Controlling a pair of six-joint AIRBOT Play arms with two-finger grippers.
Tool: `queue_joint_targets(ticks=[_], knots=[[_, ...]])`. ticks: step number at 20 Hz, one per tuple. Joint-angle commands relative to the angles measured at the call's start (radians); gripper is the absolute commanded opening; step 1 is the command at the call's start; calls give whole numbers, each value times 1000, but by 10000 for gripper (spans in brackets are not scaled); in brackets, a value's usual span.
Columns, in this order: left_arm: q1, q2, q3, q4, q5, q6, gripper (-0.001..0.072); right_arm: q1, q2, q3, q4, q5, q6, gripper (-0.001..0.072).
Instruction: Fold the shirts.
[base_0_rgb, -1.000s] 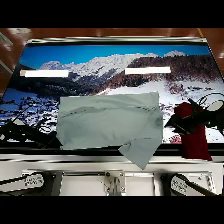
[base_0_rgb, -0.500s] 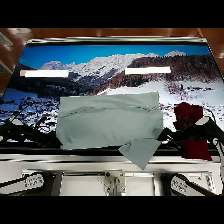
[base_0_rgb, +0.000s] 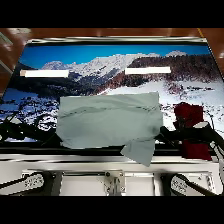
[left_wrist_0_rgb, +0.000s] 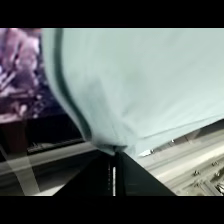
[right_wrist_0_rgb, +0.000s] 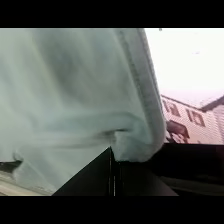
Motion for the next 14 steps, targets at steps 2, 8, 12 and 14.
queue_joint_targets(ticks=[2,8,12,14], knots=[[-1,48,122,-14,39,-7,35,2,1,132,308,102,-89,63],[-95,-14,413,-14,133,-114,35,162,-32,475,222,-194,91,63],[-111,-187,608,-18,143,-188,36,176,-218,665,203,-217,157,63],[-117,-278,683,-42,143,-197,36,183,-303,698,208,-227,156,63]])
